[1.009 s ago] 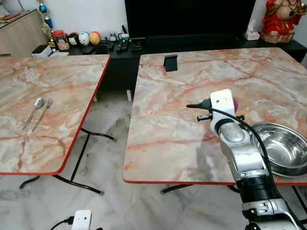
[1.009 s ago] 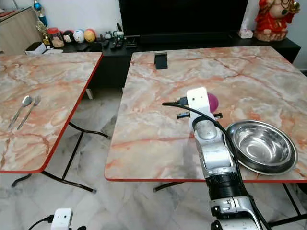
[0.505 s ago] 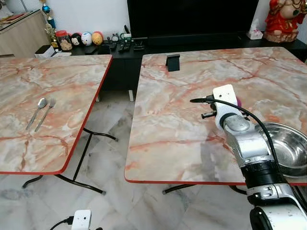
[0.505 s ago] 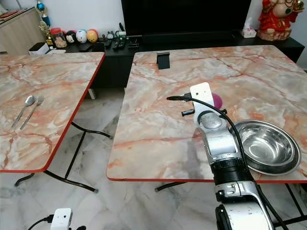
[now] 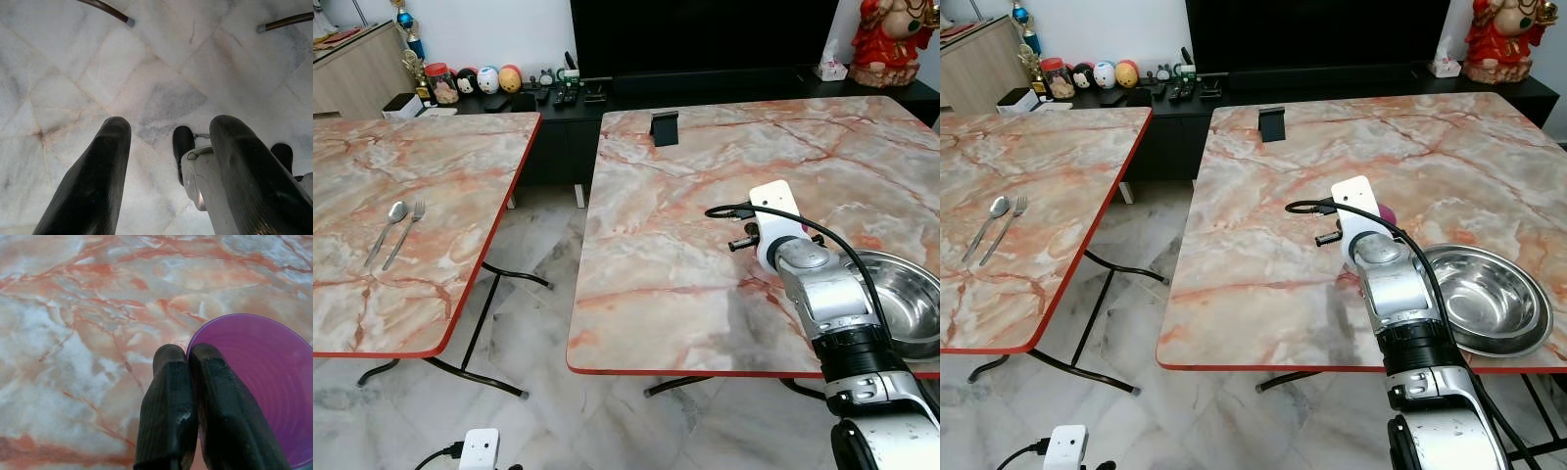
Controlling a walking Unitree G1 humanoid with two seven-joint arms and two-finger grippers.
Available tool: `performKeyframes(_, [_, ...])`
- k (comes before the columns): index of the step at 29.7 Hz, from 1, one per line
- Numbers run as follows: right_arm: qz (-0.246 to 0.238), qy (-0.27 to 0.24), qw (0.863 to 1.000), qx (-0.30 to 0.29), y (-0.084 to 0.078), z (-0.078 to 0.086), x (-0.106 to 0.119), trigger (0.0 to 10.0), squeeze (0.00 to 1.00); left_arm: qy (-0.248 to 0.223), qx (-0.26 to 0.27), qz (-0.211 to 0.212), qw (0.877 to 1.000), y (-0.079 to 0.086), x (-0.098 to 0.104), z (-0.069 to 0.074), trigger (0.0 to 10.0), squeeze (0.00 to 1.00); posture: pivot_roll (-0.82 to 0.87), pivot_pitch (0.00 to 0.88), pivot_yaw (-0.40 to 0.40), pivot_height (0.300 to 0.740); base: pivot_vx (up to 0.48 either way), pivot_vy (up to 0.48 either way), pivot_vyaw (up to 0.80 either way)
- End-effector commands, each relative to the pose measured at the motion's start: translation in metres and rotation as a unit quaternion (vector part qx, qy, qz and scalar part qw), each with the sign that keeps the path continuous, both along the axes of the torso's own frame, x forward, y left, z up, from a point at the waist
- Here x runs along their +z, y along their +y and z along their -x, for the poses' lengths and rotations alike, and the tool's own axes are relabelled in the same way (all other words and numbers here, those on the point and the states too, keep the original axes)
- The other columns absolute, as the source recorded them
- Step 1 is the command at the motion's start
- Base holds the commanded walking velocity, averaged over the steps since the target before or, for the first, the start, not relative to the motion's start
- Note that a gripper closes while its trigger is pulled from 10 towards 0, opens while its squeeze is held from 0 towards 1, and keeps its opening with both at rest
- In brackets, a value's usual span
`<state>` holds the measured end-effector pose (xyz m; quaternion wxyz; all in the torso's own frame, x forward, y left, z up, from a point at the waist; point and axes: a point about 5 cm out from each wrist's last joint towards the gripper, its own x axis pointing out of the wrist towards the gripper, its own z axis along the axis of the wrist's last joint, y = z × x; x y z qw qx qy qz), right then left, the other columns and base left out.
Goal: Setting the table
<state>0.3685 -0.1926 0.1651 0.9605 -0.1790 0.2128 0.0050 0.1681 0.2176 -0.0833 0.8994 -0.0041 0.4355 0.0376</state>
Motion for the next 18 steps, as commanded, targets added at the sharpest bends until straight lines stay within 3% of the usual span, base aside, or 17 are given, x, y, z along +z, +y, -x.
performKeyframes(1, [0.005, -0.009, 1.0, 0.009, 0.0041, -0.0033, 0.0109, 10.0, 0.0, 0.011, 0.01, 0.001, 1.0, 0.0034, -0.0014, 0.0034, 10.0, 0.0, -0.17, 0.0, 0.08, 0.74, 0.0, 0.0, 0.0])
performKeyframes(18, [-0.013, 0.009, 1.0, -0.018, -0.0038, -0.0001, 0.0027, 10.0, 0.0, 0.011, 0.012, 0.002, 1.0, 0.0026, -0.0018, 0.0041, 10.0, 0.0, -0.17, 0.0, 0.078, 0.74, 0.0, 0.0, 0.0])
